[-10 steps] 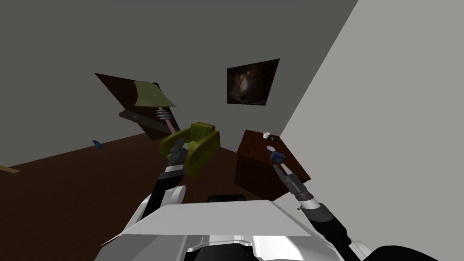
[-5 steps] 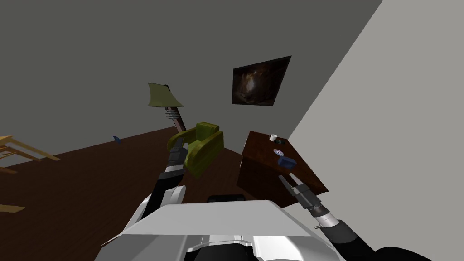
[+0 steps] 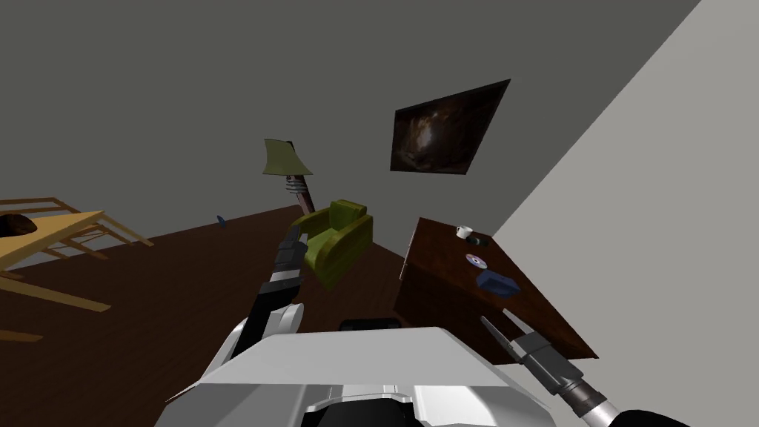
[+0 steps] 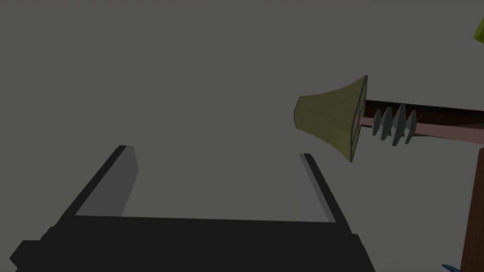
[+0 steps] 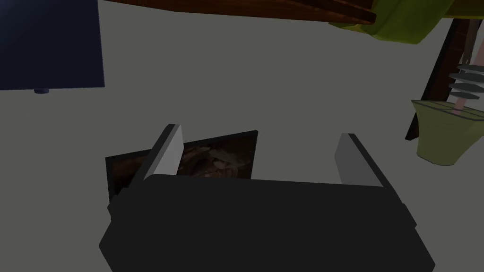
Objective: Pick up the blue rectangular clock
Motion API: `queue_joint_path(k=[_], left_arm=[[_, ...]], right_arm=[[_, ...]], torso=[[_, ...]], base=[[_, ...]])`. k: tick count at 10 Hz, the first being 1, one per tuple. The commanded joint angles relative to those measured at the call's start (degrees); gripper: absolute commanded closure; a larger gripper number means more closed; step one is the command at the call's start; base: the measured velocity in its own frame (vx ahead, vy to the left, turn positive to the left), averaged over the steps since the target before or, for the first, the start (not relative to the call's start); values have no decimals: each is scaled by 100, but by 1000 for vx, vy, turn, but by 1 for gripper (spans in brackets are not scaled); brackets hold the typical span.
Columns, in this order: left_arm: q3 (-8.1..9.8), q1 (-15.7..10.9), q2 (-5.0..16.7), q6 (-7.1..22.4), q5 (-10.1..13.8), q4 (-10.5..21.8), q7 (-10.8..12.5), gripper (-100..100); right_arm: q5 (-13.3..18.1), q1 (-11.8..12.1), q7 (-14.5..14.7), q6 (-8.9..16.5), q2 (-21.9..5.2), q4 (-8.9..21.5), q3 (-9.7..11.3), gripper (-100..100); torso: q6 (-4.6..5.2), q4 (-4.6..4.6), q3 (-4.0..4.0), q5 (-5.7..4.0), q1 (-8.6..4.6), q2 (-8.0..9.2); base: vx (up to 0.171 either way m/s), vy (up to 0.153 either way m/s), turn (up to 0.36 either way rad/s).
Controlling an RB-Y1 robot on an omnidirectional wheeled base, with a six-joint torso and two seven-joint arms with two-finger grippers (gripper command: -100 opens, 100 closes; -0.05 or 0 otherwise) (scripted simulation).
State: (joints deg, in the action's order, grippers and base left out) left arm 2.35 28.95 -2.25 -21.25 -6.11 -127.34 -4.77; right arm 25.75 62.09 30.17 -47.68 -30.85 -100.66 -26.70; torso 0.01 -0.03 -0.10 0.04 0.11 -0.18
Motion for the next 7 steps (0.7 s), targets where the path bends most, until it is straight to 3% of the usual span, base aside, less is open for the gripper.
queue_joint_path(k=[1, 2, 3, 4, 5, 6, 7], left_arm=[[0, 0, 0, 0, 0, 0, 0, 0], [0, 0, 0, 0, 0, 0, 0, 0], [0, 0, 0, 0, 0, 0, 0, 0], [-1, -1, 0, 0, 0, 0, 0, 0], [0, 0, 0, 0, 0, 0, 0, 0], [0, 0, 0, 0, 0, 0, 0, 0], [0, 0, 0, 0, 0, 0, 0, 0]], right_arm=[[233, 285, 221, -104, -136, 286, -221, -100], [233, 285, 221, -104, -136, 350, -221, -100], [423, 517, 390, -200, -283, 550, -430, -100], [423, 517, 390, -200, -283, 633, -430, -100], [610, 740, 557, -294, -430, 876, -634, -100], [610, 745, 557, -294, -430, 912, -634, -100], [794, 967, 720, -388, -578, 1099, -830, -100]], torso=[[0, 0, 0, 0, 0, 0], [-2, 0, 1, 2, 5, 0], [0, 1, 2, 1, 1, 4], [-4, 1, 3, 1, 3, 4], [-1, 2, 3, 0, -3, 5], [-3, 0, 1, 2, 2, 0], [0, 1, 2, -1, -1, 2]], base=[[68, 51, 167], [59, 38, 96], [56, 49, 191], [55, 28, 103], [73, 43, 183], [63, 29, 76], [77, 39, 178]])
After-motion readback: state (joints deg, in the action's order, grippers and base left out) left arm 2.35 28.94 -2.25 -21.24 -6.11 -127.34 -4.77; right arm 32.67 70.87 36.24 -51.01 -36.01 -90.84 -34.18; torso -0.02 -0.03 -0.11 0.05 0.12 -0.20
